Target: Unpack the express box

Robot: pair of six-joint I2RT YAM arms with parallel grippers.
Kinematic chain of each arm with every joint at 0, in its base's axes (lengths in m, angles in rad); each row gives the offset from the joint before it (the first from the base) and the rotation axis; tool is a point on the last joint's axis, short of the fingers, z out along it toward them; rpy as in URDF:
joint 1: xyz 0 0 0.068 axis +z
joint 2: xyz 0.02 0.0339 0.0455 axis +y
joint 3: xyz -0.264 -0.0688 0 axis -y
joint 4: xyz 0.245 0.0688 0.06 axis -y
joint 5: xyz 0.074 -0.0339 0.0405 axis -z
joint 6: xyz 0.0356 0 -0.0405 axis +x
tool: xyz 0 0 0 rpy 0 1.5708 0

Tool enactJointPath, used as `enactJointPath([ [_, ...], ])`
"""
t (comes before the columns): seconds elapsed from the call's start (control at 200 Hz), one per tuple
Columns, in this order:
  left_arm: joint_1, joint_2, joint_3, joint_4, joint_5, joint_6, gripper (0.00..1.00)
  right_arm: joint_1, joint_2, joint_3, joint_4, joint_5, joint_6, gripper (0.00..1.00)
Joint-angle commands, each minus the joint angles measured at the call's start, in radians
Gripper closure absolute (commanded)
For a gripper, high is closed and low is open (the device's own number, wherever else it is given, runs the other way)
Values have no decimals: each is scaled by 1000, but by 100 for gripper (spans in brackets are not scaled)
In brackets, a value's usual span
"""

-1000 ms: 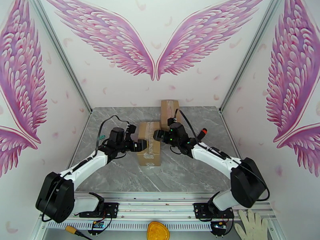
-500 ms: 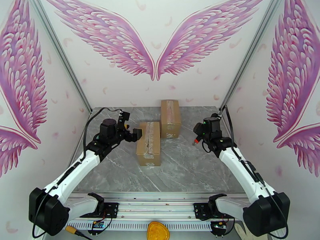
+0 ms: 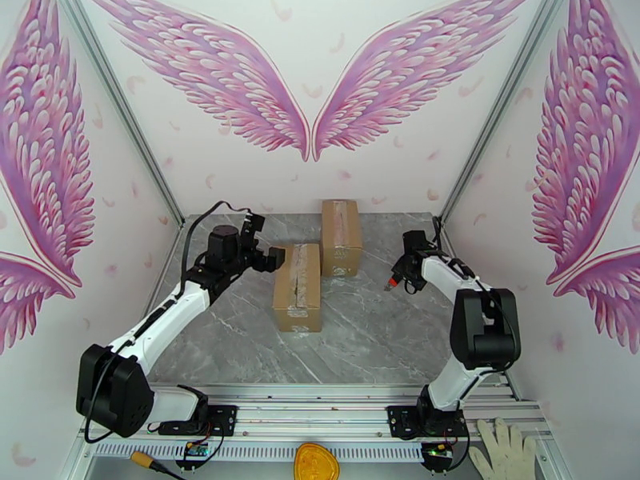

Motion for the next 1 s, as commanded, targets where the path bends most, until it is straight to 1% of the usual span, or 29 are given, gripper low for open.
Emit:
enactJointPath([
  [0.0, 21, 23, 39, 28, 28, 14, 1, 1, 61, 81, -34, -4, 17, 37],
  [0.14, 45, 41, 35, 27, 42, 13, 1, 0, 137, 154, -55, 6, 14, 37],
  [0.285, 67, 57, 34, 37, 49, 4, 1, -1, 225, 246, -126, 29, 10, 37],
  [0.575, 94, 90, 51, 35, 60, -4, 1, -5, 312, 295, -154, 46, 13, 37],
  [0.994, 95, 116, 82, 24, 64, -42, 1, -24, 397, 361, -161, -47, 13, 45],
])
